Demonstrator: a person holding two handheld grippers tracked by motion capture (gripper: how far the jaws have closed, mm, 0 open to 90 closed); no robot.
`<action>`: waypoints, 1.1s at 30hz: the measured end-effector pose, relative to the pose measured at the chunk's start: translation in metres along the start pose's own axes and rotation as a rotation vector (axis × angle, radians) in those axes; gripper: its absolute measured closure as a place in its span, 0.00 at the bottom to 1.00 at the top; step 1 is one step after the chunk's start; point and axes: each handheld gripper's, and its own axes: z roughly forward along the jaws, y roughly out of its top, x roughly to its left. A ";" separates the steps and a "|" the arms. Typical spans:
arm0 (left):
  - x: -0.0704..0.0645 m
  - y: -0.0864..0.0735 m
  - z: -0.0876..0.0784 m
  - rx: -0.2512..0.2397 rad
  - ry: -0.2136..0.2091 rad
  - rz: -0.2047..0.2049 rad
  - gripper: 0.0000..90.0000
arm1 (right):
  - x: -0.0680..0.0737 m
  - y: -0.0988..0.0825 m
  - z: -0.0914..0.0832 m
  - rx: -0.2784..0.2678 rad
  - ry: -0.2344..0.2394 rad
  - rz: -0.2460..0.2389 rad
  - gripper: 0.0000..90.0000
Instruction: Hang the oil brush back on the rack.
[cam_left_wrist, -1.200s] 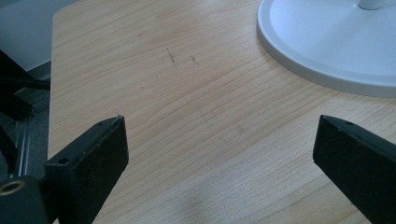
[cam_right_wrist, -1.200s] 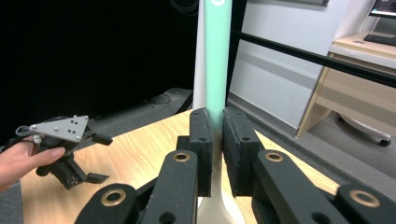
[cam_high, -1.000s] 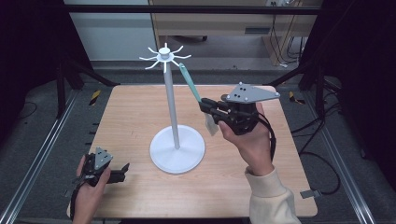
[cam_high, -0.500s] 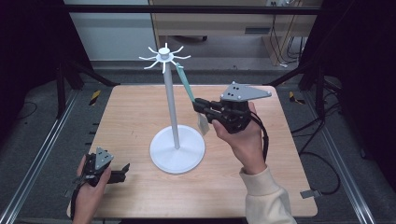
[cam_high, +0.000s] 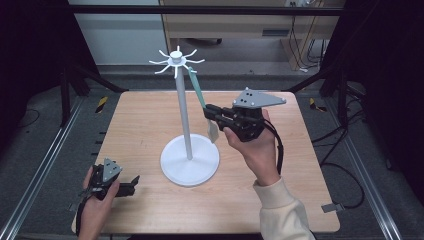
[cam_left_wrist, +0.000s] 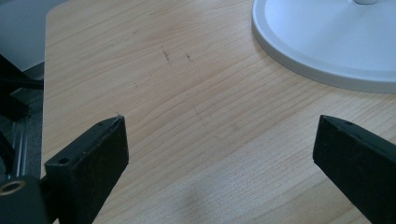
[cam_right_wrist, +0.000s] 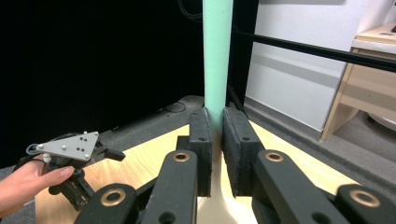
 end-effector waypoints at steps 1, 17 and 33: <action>0.000 0.000 0.000 0.000 -0.001 0.000 0.03 | 0.000 0.000 0.001 -0.002 0.003 0.002 0.91; 0.000 0.000 0.000 -0.002 0.001 -0.003 0.03 | -0.001 -0.004 0.007 -0.010 0.016 -0.010 0.84; 0.003 -0.001 -0.002 -0.008 0.017 -0.017 0.03 | -0.028 -0.016 0.003 0.122 -0.182 0.028 0.32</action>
